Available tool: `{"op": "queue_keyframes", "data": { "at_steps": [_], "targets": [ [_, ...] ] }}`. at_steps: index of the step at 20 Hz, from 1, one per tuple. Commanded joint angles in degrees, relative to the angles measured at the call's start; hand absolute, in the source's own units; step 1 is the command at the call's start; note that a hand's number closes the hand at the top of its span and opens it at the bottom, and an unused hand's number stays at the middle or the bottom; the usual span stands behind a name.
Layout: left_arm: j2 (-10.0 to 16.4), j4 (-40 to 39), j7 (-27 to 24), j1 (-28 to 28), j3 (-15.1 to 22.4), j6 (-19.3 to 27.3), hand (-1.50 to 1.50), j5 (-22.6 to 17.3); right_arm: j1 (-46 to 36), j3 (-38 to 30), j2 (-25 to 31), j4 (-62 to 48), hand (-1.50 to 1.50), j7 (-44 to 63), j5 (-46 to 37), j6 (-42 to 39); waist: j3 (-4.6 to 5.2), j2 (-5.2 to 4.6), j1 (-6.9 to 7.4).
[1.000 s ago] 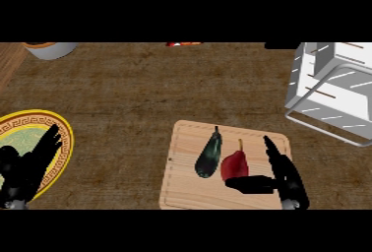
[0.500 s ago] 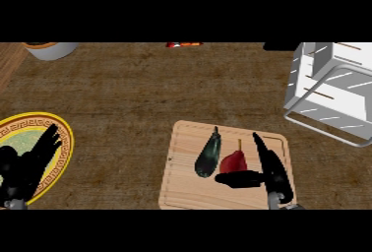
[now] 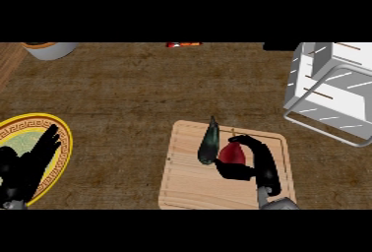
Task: Pick the pear from the cutting board and place it in the tiered basket
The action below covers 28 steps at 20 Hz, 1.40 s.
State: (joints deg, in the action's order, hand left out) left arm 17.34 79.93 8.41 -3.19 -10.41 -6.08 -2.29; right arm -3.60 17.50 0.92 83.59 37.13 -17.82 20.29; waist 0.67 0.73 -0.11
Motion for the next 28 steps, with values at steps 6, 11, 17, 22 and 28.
{"op": "queue_keyframes", "data": {
  "at_steps": [6,11,17,22,28],
  "targets": [
    [-1.94,1.20,1.54,-0.32,0.14,-0.23,0.00,1.32,4.28,0.24,0.63,8.70,1.50,6.62,-6.27,5.13,-0.66,-0.65,0.01],
    [0.19,0.23,1.46,2.09,-0.23,-1.74,0.00,0.84,-12.01,9.02,1.43,-3.21,1.50,15.92,-26.17,2.69,-0.24,-0.93,3.03],
    [-0.54,-1.80,1.82,3.05,-0.06,-1.25,0.00,1.09,-29.75,13.83,-0.83,-8.53,1.50,33.15,-41.01,-8.23,-0.24,-0.49,2.62],
    [0.58,-2.03,-0.22,1.36,-1.01,-2.01,0.00,1.12,-40.60,14.07,-0.87,-8.83,1.50,43.70,-49.98,-12.62,-0.40,-0.19,1.74],
    [0.14,2.10,1.11,-2.22,-0.85,-2.71,0.00,0.26,-47.82,8.67,-0.88,-4.27,1.50,45.95,-54.15,-18.71,-0.62,-0.12,1.01]
  ]
}}
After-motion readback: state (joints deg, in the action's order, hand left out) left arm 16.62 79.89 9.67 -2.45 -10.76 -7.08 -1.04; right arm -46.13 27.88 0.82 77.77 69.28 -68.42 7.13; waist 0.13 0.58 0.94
